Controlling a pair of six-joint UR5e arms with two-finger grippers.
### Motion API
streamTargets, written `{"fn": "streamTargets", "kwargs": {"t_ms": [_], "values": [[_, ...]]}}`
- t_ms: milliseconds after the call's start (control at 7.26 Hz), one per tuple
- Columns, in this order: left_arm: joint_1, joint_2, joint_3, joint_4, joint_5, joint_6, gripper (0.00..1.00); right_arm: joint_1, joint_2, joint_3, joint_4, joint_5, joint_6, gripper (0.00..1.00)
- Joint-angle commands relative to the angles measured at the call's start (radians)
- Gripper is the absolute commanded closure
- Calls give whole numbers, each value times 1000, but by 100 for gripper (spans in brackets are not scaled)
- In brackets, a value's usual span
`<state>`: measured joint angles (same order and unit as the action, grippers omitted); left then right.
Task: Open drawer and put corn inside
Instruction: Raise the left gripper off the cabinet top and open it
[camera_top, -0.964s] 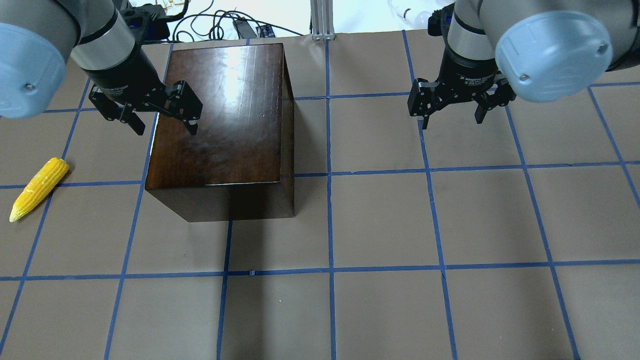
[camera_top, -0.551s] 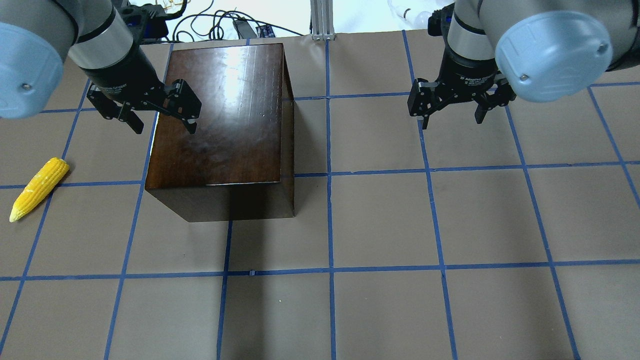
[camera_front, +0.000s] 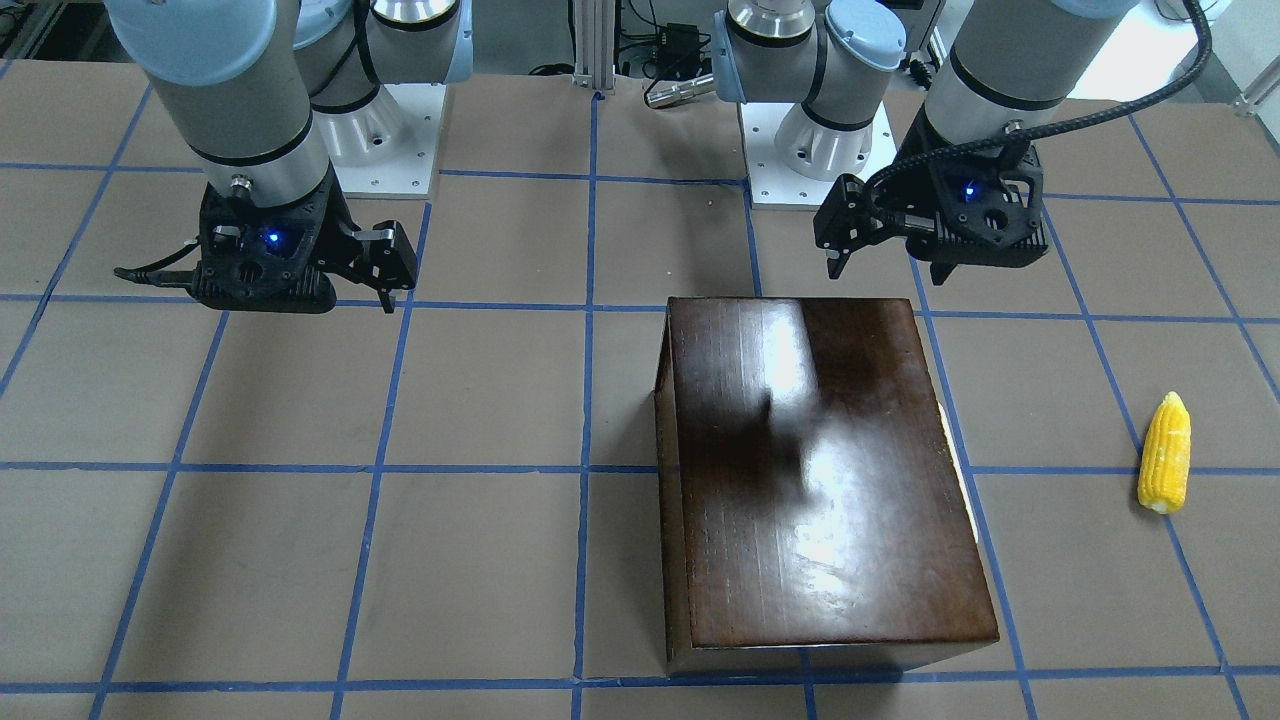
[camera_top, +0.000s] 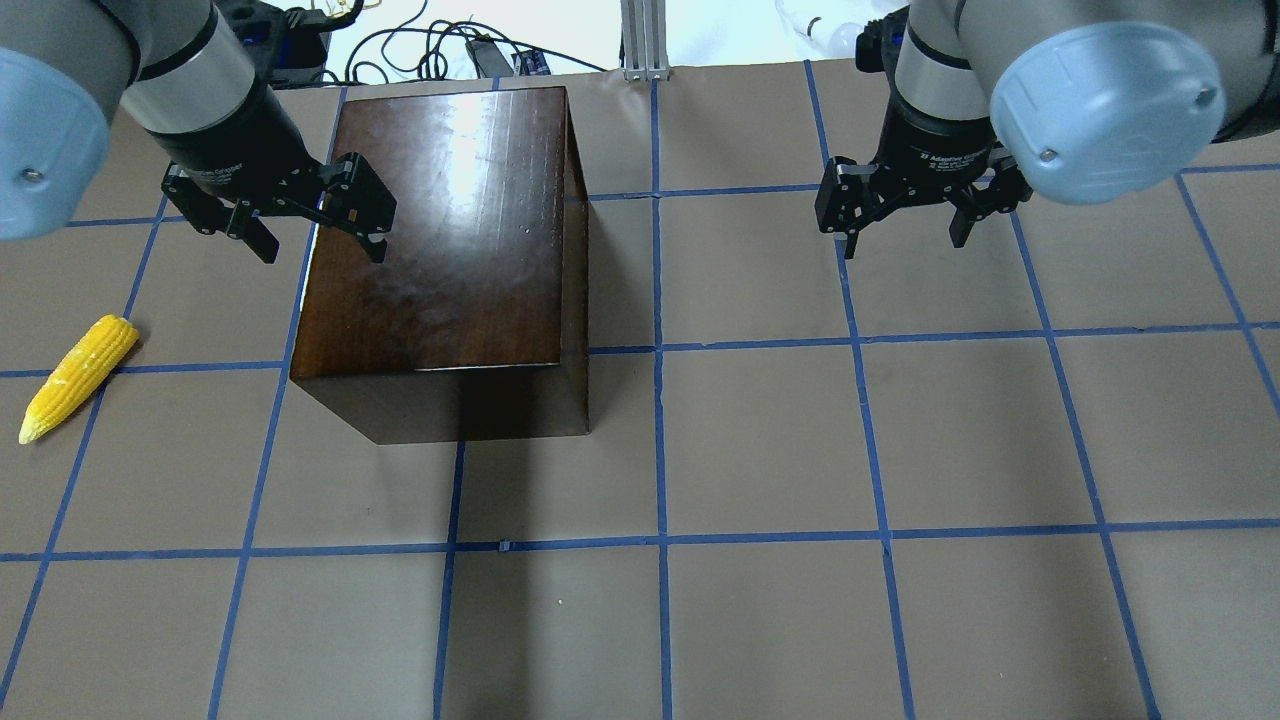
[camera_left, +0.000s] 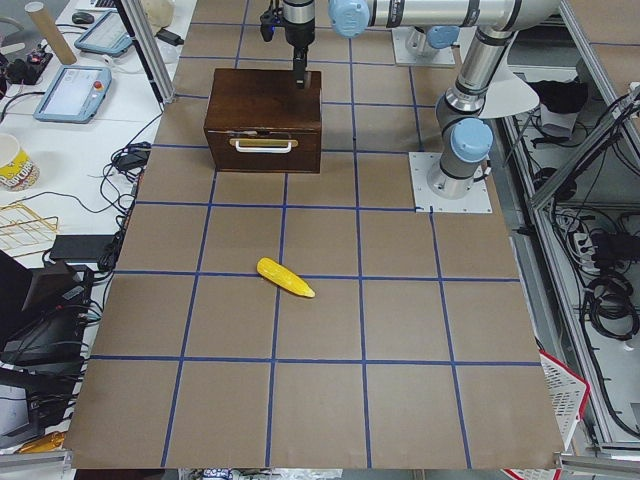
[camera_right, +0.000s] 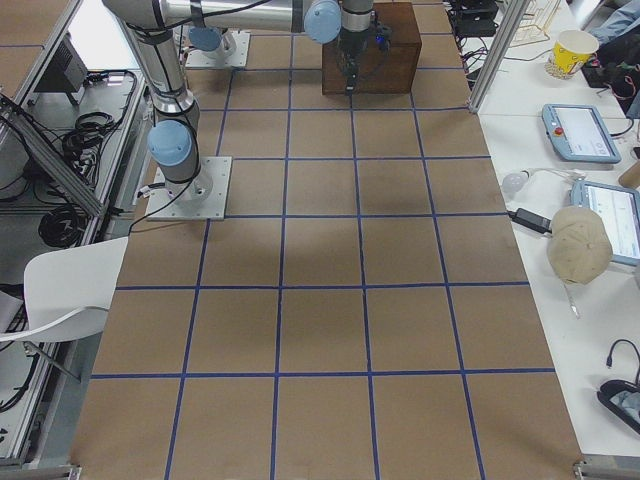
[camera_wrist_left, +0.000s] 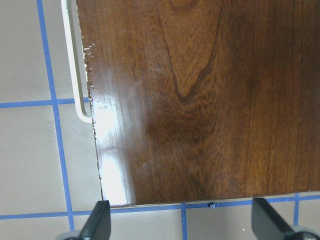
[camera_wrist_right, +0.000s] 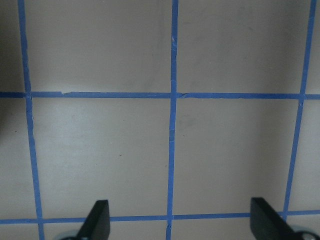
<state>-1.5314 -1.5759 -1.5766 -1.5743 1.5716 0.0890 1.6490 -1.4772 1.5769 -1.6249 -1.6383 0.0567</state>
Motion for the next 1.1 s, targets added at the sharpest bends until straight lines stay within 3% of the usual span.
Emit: {"fn": "streamTargets", "kwargs": {"t_ms": [0, 276, 689, 964], "values": [[0, 2, 0, 2, -1, 0, 0, 0, 0, 0, 0, 0, 0, 0], [1, 1, 9, 2, 11, 1, 0, 0, 0, 0, -1, 0, 0, 0], [-1, 7, 6, -3, 142, 0, 0, 0, 0, 0, 0, 0, 0, 0], [-1, 2, 4, 0, 133, -5, 0, 0, 0, 0, -1, 0, 0, 0]]}}
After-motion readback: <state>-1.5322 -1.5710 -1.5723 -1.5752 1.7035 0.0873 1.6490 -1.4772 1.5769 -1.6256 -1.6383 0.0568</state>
